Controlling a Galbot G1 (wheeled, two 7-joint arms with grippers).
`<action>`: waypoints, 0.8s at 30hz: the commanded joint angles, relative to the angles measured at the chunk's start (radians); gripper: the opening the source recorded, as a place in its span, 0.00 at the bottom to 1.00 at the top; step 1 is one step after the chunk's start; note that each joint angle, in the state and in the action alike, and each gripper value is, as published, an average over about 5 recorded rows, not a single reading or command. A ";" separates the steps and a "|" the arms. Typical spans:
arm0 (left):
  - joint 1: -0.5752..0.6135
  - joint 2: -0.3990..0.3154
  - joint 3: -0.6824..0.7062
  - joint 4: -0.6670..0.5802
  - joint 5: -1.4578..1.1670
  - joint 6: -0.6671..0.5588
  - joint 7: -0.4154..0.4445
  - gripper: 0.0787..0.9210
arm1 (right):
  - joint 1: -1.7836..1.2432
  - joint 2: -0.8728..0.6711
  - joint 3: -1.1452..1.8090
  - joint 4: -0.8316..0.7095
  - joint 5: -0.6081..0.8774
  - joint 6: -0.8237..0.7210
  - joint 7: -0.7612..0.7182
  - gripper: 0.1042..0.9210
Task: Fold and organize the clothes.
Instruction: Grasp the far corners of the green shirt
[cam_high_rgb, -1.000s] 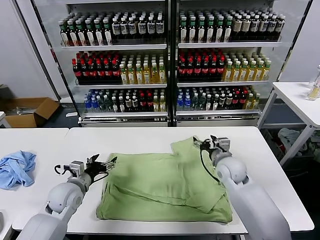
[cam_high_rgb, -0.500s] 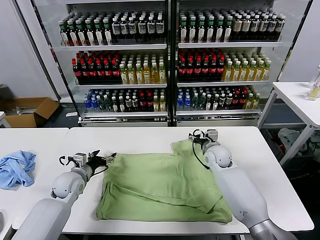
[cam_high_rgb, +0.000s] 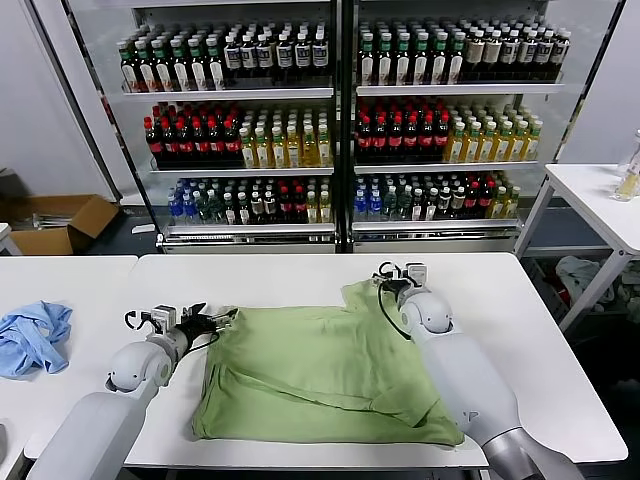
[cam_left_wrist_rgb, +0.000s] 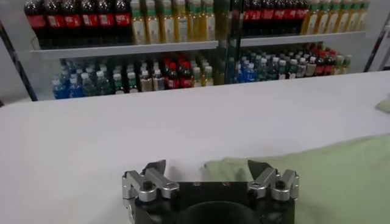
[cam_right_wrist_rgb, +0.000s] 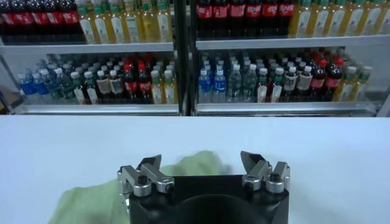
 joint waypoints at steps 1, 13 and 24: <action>-0.016 -0.001 0.007 0.048 0.002 -0.009 0.018 0.88 | 0.011 0.011 -0.001 -0.028 -0.011 0.002 -0.006 0.88; -0.005 0.005 0.010 0.037 0.001 -0.006 0.053 0.64 | 0.017 0.025 0.003 -0.050 -0.005 0.003 -0.016 0.55; 0.029 0.008 0.005 0.014 0.004 -0.010 0.084 0.27 | 0.017 0.036 0.008 -0.064 -0.008 0.009 -0.018 0.15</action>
